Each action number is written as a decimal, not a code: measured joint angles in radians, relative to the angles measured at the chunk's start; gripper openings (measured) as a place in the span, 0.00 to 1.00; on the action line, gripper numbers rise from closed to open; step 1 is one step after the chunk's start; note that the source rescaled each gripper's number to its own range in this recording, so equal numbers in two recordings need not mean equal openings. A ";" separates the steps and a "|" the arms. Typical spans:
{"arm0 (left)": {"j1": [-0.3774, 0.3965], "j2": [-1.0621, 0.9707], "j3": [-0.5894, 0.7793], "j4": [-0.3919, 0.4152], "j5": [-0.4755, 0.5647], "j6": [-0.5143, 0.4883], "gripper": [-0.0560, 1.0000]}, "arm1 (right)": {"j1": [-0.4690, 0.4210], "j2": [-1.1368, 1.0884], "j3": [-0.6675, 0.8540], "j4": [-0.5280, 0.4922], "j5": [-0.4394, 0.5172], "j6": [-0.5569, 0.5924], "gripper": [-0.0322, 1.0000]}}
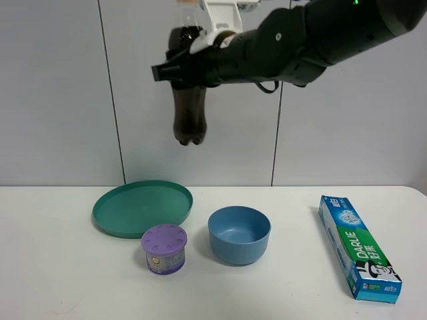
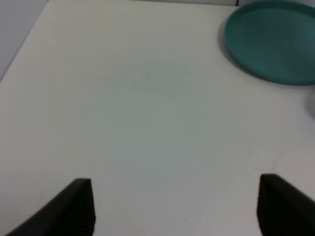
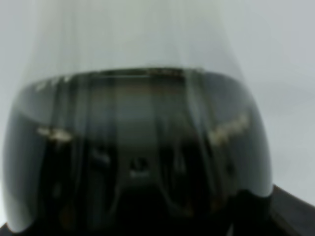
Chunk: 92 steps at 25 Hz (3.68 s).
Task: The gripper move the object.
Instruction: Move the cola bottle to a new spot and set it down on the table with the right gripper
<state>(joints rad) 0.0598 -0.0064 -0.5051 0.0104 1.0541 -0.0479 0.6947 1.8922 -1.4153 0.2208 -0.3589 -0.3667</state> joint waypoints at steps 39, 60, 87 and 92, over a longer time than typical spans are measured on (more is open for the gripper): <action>0.000 0.000 0.000 0.000 0.000 0.000 1.00 | 0.315 0.470 -0.360 -0.260 0.238 0.233 0.03; 0.000 0.000 0.000 0.000 0.000 0.003 1.00 | 0.307 0.510 -0.360 -0.329 0.110 0.346 0.03; 0.000 0.000 0.000 0.000 0.000 0.003 1.00 | 0.304 0.510 -0.360 -0.330 0.166 0.377 0.03; 0.000 0.000 0.000 0.000 0.000 0.003 1.00 | 0.304 0.510 -0.360 -0.330 0.167 0.378 0.03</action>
<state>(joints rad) 0.0598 -0.0064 -0.5051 0.0104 1.0541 -0.0449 0.9985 2.4025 -1.7753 -0.1092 -0.1921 0.0115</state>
